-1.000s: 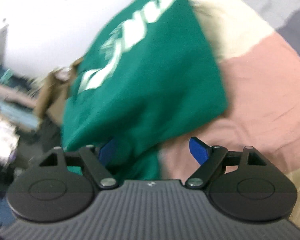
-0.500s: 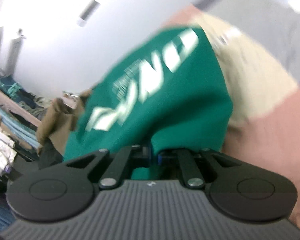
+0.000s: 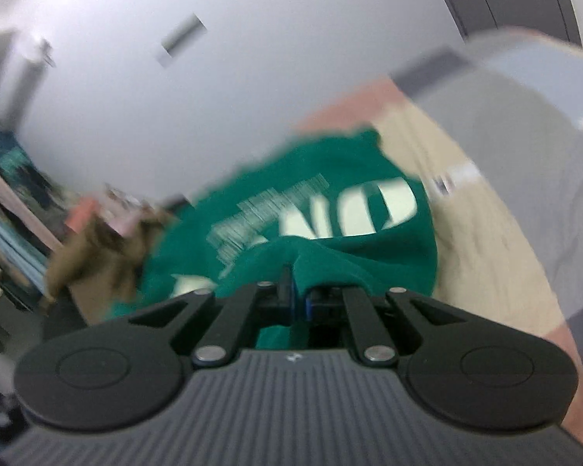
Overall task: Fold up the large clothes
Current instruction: 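Lift the hoodie with both grippers and shake it out in the air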
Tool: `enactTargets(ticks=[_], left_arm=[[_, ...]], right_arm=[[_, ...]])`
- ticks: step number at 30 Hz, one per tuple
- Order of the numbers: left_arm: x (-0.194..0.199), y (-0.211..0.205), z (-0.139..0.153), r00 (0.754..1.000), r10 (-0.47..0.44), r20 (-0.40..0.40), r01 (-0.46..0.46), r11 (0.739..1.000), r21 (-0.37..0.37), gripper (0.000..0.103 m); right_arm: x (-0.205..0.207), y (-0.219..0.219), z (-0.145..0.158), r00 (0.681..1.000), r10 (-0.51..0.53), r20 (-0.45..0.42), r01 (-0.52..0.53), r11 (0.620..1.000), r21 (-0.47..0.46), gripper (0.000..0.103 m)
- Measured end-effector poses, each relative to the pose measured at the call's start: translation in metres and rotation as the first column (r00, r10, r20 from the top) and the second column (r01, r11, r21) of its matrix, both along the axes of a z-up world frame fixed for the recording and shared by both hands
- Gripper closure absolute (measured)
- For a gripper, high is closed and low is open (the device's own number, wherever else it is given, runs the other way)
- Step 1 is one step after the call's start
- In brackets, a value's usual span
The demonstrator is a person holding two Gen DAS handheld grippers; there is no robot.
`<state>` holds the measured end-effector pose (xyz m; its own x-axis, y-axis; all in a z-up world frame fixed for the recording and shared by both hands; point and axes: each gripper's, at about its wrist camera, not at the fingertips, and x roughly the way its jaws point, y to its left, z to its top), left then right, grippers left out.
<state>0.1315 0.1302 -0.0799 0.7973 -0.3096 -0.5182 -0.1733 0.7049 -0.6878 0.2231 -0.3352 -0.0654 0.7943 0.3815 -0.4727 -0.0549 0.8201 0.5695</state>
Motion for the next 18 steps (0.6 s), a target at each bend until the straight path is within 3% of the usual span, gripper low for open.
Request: enactTargets(ticks=[5,11,12,13,14,15,16,18], left_arm=[[0.022,-0.005,-0.037,0.996,-0.01,-0.084,0.011,1.0,0.014,0.093],[0.023,0.005,-0.042,0.997,-0.023,-0.072,0.022,1.0,-0.019,0.093],[0.019,0.006,-0.042,0.997,-0.026,-0.066,0.025,0.999,-0.025,0.092],[0.016,0.006,-0.04,0.998,-0.029,-0.064,0.027,0.999,-0.033,0.089],[0.013,0.007,-0.038,0.998,-0.032,-0.061,0.029,0.999,-0.045,0.086],[0.009,0.008,-0.036,0.998,-0.036,-0.058,0.033,0.998,-0.058,0.076],[0.007,0.007,-0.035,0.998,-0.04,-0.056,0.036,0.997,-0.069,0.059],[0.0,0.006,-0.033,0.997,-0.049,-0.055,0.043,0.994,-0.096,0.04]], right_arm=[[0.017,-0.003,-0.053,0.994,-0.004,-0.109,0.011,0.998,0.067,0.094],[0.01,-0.003,-0.045,0.992,-0.02,-0.122,0.037,0.99,0.139,0.089],[0.005,-0.006,-0.043,0.992,-0.023,-0.128,0.044,0.985,0.164,0.08],[0.001,-0.009,-0.045,0.99,-0.024,-0.141,0.053,0.978,0.203,0.062],[-0.005,-0.01,-0.047,0.988,-0.019,-0.152,0.055,0.97,0.237,0.053],[-0.012,-0.01,-0.048,0.986,-0.01,-0.164,0.054,0.962,0.269,0.037],[-0.018,-0.01,-0.049,0.984,-0.004,-0.176,0.055,0.956,0.287,0.035],[-0.031,-0.006,-0.051,0.981,0.012,-0.194,0.047,0.954,0.297,0.035]])
